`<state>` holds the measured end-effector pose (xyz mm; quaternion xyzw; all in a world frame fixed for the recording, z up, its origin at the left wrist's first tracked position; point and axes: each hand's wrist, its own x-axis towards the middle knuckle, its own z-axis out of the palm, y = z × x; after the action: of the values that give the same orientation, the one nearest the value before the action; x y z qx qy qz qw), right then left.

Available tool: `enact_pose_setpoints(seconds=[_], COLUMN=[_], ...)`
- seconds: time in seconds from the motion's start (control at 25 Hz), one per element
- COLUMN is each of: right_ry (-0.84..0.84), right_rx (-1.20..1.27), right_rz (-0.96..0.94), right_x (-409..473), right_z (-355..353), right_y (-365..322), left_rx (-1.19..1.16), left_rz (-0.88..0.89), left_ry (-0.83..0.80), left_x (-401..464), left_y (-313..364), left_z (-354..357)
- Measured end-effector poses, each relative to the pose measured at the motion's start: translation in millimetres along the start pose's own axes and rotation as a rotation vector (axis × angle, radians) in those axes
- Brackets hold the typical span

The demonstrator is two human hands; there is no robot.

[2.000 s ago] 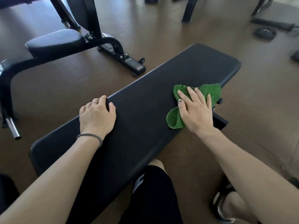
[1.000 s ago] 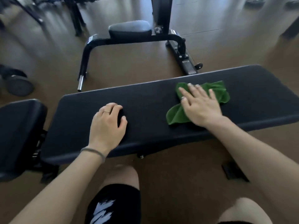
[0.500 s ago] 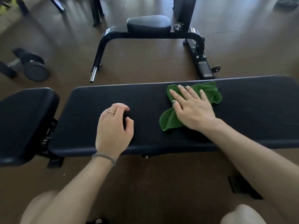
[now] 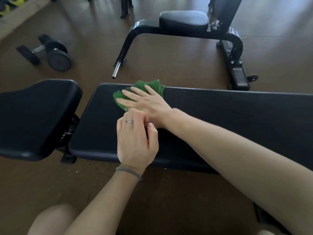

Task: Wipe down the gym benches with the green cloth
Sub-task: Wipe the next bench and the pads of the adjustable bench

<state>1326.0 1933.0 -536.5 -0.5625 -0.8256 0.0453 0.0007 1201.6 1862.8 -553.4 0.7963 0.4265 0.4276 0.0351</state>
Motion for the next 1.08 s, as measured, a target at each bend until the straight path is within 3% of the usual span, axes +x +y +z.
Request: enact_pose_setpoints(seconds=[0.16,0.44,0.6,0.68,0.84,0.96,1.08], right_ry=[0.042,0.057,0.109,0.094,0.08,0.149,0.218], right_rx=[0.178,0.147,0.153,0.164,0.15,0.127,0.146], right_rz=[-0.009,0.388,0.333,0.344,0.778,0.891,0.751], right_x=[-97,-24,-99,-131,-146,-141,-144], right_z=[9,2,12,12,9,18,24], right_y=[-3,28,-27,-22,41,-8,-85], left_rx=[-0.01,0.052,-0.009,-0.032,-0.093,-0.139,-0.191], left_rz=[-0.018,-0.021,0.025,0.026,0.012,0.03,0.054], left_ry=[0.002,-0.079,-0.114,-0.14,-0.184,-0.178,-0.188], left_x=[2,4,3,4,6,4,7], left_y=[2,3,4,2,-1,-2,-3], left_z=[-1,-1,-4,-7,-7,-7,-9])
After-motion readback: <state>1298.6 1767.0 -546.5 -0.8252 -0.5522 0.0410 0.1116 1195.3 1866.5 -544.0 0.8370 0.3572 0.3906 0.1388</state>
